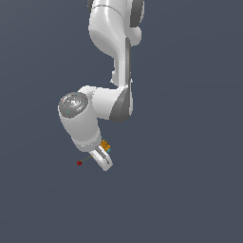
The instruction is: Pick up the object and move it to a goal position.
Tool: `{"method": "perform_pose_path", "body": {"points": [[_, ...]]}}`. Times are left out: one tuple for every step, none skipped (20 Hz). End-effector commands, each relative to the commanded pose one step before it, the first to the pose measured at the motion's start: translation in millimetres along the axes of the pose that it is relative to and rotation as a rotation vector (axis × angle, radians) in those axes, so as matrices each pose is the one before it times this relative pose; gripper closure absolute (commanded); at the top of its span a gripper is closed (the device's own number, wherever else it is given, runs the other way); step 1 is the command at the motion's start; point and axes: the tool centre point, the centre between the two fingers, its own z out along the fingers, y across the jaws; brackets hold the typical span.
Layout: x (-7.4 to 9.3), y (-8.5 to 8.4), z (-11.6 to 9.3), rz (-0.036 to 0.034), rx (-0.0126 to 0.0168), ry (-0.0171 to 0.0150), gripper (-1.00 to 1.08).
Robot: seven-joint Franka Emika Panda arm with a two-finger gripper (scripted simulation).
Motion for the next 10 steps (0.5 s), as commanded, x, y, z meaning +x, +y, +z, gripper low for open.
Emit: {"method": "perform_pose_path", "body": {"points": [[21.82,12.15,-14.29,-0.00105,0.00018,0.00014,1.08],[8.06,4.35,-5.0,0.0,0.0,0.0,1.08],[7.6,4.07,-4.7,0.0,0.0,0.0,1.08],[7.19,3.82,-4.43,0.0,0.0,0.0,1.08],[6.62,3.31,-4.23,-0.0004,-0.00019,0.0002,1.08],[6.46,3.38,-3.96,0.0,0.0,0.0,1.08],[6.14,3.18,-3.75,0.0,0.0,0.0,1.08],[5.84,3.0,-3.55,0.0,0.0,0.0,1.08],[5.55,2.83,-3.37,0.0,0.0,0.0,1.08],[5.28,2.67,-3.19,0.0,0.0,0.0,1.08]]}}
